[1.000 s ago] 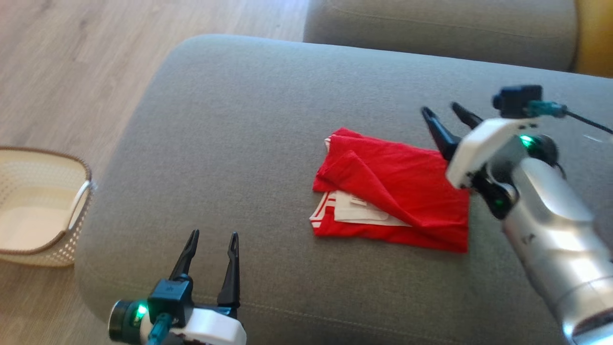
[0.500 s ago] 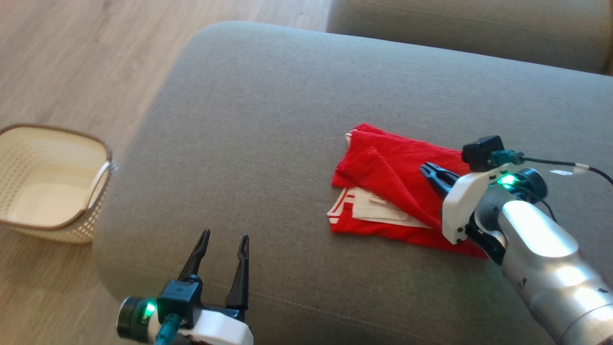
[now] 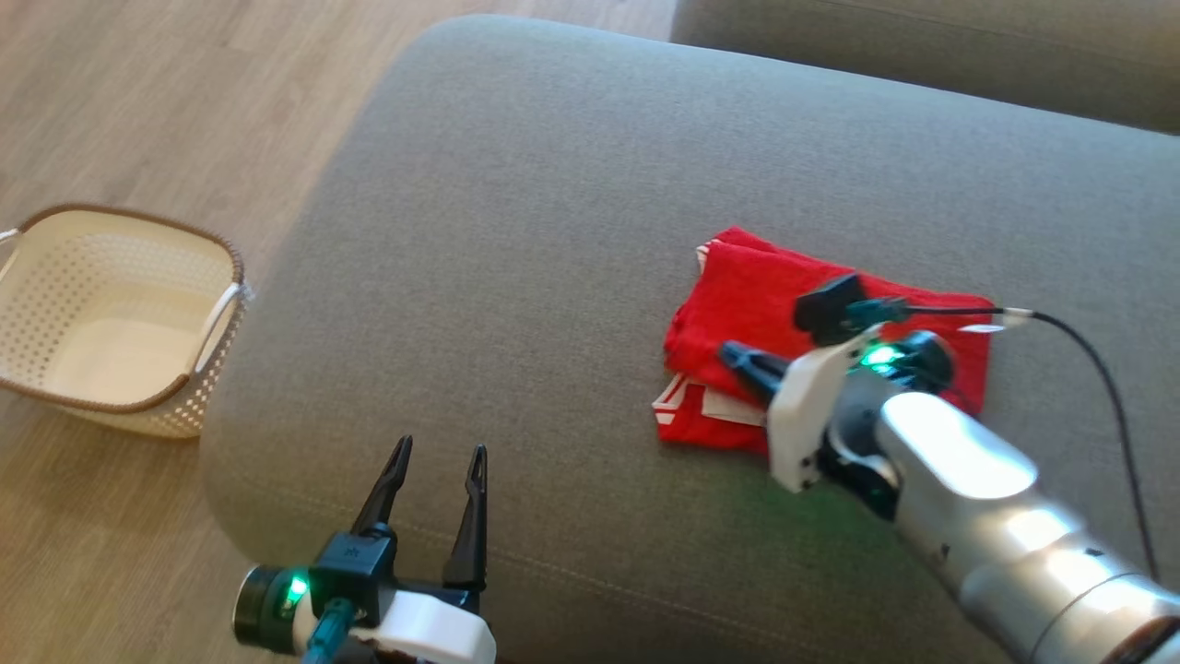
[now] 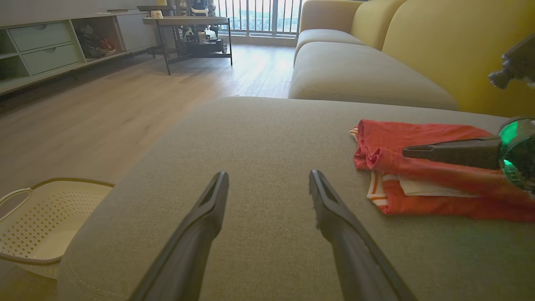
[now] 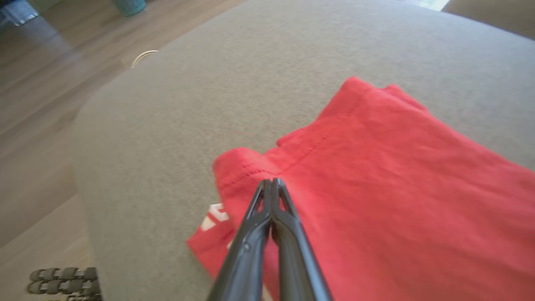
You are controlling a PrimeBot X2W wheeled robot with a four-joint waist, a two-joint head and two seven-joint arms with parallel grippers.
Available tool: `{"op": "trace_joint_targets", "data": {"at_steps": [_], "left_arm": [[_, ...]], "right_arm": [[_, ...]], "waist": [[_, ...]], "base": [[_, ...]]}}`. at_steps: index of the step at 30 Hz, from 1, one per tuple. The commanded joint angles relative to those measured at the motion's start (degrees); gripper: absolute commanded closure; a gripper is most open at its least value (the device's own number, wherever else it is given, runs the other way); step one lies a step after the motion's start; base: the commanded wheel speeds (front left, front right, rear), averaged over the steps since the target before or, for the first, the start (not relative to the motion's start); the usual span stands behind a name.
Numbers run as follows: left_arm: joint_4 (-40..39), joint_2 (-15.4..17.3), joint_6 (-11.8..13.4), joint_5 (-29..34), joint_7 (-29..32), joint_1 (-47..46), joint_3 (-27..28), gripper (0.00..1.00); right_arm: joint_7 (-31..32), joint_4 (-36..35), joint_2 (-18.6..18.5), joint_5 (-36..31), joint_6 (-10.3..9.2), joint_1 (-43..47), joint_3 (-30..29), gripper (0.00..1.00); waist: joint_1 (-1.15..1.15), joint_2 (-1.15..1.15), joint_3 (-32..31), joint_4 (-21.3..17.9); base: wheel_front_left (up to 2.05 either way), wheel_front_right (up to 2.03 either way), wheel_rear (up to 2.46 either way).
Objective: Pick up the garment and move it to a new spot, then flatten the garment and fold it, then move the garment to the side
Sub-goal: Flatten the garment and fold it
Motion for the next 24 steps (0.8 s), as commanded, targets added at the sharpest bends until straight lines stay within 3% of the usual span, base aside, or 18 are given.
{"op": "trace_joint_targets", "data": {"at_steps": [1, 8, 9, 13, 14, 16, 20, 24], "left_arm": [[-1.9, -0.6, 0.3, 0.5, -0.7, -2.4, 2.0, 0.00], [-1.9, -0.5, 0.3, 0.8, -0.7, -2.2, 2.6, 0.00], [-2.0, -0.4, 0.4, 0.8, -0.7, -2.1, 2.8, 0.00], [-2.3, 0.0, 0.9, 0.7, -0.7, -0.8, 3.8, 0.00], [-2.4, 0.1, 1.0, 0.6, -0.7, -0.4, 4.1, 0.00], [-2.9, 0.3, 1.5, -0.1, -0.7, 1.0, 5.2, 0.00], [-4.2, 0.2, 2.1, -1.3, -0.7, 2.5, 7.0, 0.00], [-5.5, -0.1, 2.6, -2.4, -0.7, 3.7, 8.9, 0.00]], "right_arm": [[1.2, -4.1, 0.3, 2.9, -0.02, 0.5, 2.9, 1.00], [2.9, -12.9, -0.9, 11.8, -0.02, 2.4, 8.1, 1.00], [2.1, -14.2, -1.2, 12.7, -0.02, 2.6, 8.3, 0.94], [-3.6, -17.2, -2.9, 13.8, -0.02, 4.3, 7.4, 0.55], [-5.6, -17.2, -3.3, 13.5, -0.02, 4.9, 6.5, 0.00], [-10.0, -16.5, -3.8, 11.3, -0.02, 7.0, 3.3, 0.00], [-11.9, -16.5, -4.0, 5.6, -0.02, 10.6, -3.7, 0.00], [-12.0, -23.2, -2.6, -4.9, -0.02, 17.4, -19.1, 0.00]], "waist": [[0.00, 0.00, -0.1, -0.8], [0.00, 0.00, -1.9, -3.2], [0.00, 0.00, -2.3, -3.7], [0.00, 0.00, -4.4, -5.9], [0.00, 0.00, -5.0, -6.6], [0.00, 0.00, -6.6, -8.9], [0.00, 0.00, -8.3, -11.7], [0.00, 0.00, -9.2, -14.6]], "base": [[0.00, 0.00, 0.00], [0.00, 0.00, 0.00], [0.00, 0.00, 0.00], [0.00, 0.00, 0.00], [0.00, 0.00, 0.00], [0.00, 0.00, 0.00], [0.00, 0.00, 0.00], [0.00, 0.00, 0.00]]}}
